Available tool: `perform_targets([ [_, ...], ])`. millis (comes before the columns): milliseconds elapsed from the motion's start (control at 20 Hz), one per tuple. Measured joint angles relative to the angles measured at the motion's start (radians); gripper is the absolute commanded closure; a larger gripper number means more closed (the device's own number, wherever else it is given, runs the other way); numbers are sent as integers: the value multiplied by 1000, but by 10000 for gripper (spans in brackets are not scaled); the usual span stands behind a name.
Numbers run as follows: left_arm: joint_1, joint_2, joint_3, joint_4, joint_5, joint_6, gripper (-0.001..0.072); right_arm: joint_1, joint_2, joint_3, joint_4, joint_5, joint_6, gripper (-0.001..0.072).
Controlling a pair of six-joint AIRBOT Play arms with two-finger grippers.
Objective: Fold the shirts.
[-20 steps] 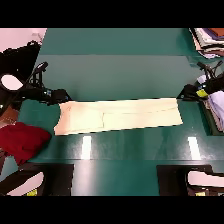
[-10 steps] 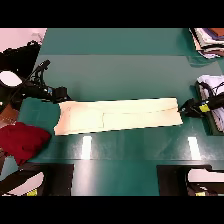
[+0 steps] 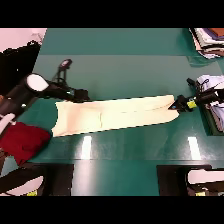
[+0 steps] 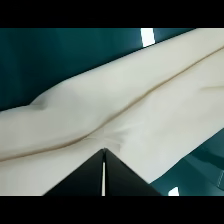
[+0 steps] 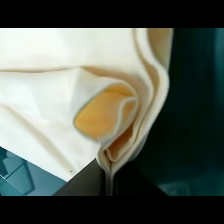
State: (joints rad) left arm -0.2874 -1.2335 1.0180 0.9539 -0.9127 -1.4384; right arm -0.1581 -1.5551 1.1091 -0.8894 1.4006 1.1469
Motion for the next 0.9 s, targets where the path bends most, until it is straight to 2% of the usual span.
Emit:
perform_targets([
  [200, -114, -161, 47, -40, 54, -1, 685, 39, 143, 14, 93, 8, 2, 699],
  [450, -230, -348, 182, -66, 58, -2, 685, 126, 269, 136, 183, 28, 63, 700],
  [900, -284, -430, 249, -72, 85, -3, 685, 378, 312, 373, 216, -17, 160, 699],
])
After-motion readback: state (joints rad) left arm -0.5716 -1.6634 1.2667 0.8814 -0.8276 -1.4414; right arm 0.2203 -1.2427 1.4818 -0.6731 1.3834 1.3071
